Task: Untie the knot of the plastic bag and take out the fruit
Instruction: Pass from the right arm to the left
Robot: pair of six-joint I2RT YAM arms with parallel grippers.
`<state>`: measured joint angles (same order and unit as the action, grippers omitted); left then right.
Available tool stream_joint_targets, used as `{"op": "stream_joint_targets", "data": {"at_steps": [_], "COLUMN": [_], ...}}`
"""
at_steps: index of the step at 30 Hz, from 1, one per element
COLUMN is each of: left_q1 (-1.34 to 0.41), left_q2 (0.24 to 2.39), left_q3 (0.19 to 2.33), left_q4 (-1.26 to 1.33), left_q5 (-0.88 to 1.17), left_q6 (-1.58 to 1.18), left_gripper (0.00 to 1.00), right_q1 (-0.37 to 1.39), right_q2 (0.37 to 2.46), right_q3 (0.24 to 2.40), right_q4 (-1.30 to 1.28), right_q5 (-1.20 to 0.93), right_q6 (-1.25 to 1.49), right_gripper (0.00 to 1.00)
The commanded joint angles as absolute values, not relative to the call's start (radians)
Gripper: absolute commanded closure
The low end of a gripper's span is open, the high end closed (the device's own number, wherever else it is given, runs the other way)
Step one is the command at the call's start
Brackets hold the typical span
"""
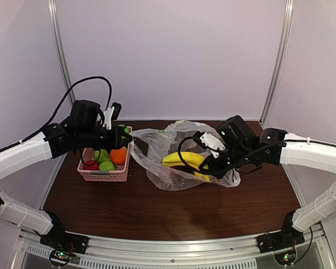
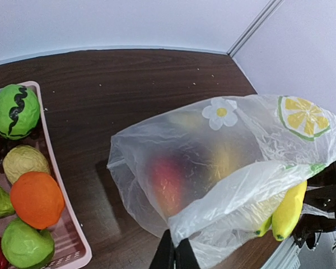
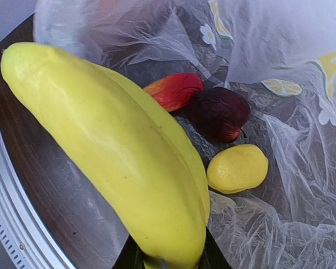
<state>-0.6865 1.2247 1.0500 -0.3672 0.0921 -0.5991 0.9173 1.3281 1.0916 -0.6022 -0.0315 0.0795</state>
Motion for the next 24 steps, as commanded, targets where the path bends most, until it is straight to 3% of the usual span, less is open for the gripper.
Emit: {"op": "stream_joint_targets", "data": {"at_steps": [1, 10, 19, 24], "left_q1": [-0.684, -0.714, -0.715, -0.715], "left_q2": [1.274, 1.294, 1.248, 1.203], "left_q3": [1.043, 1.041, 1.025, 1.036], "left_q4": [-0.275, -0.232, -0.241, -0.263], "left_q5": [0.205, 0.252, 0.200, 0.172], "left_q6": [-0.580, -0.569, -0.563, -0.527], "left_gripper": [1.00, 1.00, 0.98, 0.48], "right_q1": [0.955, 0.991, 0.991, 0.990], "right_q2": [1.382, 1.461, 1.347, 1.276], "right_q3": [1.162, 1.247, 1.259, 1.250], "right_q4": [-0.570, -0.470, -0.314, -0.312], "right_q5": [-0.192, -0.301, -0.284, -0.192], "right_q6": [0.069, 0.101, 0.240, 0.276], "right_gripper": [0.87, 0.87, 0.85, 0.85]}}
